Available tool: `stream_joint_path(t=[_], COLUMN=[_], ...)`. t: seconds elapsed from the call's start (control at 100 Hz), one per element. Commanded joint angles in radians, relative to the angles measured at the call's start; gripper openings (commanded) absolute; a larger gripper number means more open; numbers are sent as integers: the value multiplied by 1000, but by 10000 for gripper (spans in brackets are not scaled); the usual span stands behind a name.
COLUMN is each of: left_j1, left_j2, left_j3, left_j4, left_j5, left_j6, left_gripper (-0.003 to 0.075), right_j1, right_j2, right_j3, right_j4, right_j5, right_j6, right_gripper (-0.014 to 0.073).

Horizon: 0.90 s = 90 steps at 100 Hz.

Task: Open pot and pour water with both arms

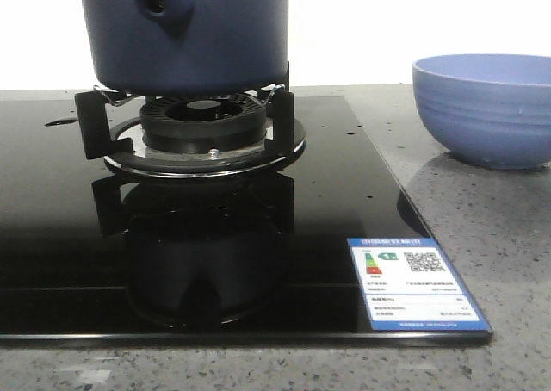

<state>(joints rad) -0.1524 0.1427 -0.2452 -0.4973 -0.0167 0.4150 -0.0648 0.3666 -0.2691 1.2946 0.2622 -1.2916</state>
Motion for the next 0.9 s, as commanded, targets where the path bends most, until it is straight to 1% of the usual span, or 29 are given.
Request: stream_joint_path(t=[0.0, 0.04, 0.07, 0.09, 0.12, 0.15, 0.22, 0.38, 0.47, 0.51, 0.58, 0.75, 0.89], left_j1=[18, 41, 61, 76, 96, 117, 137, 138, 133, 129, 115, 72, 72], left_j2=[9, 9, 9, 7, 1, -7, -46, -171, -174, -176, -176, -176, -174], left_j3=[-14, 0, 11, 21, 38, 56, 106, 229, 279, 281, 281, 279, 279], left_j4=[153, 249, 336, 364, 408, 417, 417, 417, 417, 417, 417, 405, 405], left_j5=[-29, -11, 6, 17, 17, 17, 17, 23, 5, 39, 57, 68, 56], left_j6=[-93, -197, -309, -368, -426, -455, -458, -458, -460, -466, -466, -466, -466], left_gripper=[-20, -20, -20, -20, -20, -20, -20, -20, -20, -20, -20, -20, -20], right_j1=[-6, -6, -6, -6, -6, -6, -6, -6, -6, -6, -6, -6, -6], right_j2=[-1, -1, -1, -1, -1, -1, -1, -1, -1, 1, 1, 1, 1], right_j3=[-26, -26, -26, -26, -26, -26, -26, -26, -26, -26, -26, -26, -26], right_j4=[23, 23, 23, 23, 23, 23, 23, 23, 23, 23, 23, 23, 23], right_j5=[-26, -26, -26, -26, -26, -26, -26, -26, -24, -25, -25, -25, -25], right_j6=[-7, -7, -7, -7, -7, -7, -7, -7, -7, -7, -7, -7, -7], right_gripper=[-44, -44, -44, -44, -44, -44, -44, -44, -44, -44, -44, -44, -44])
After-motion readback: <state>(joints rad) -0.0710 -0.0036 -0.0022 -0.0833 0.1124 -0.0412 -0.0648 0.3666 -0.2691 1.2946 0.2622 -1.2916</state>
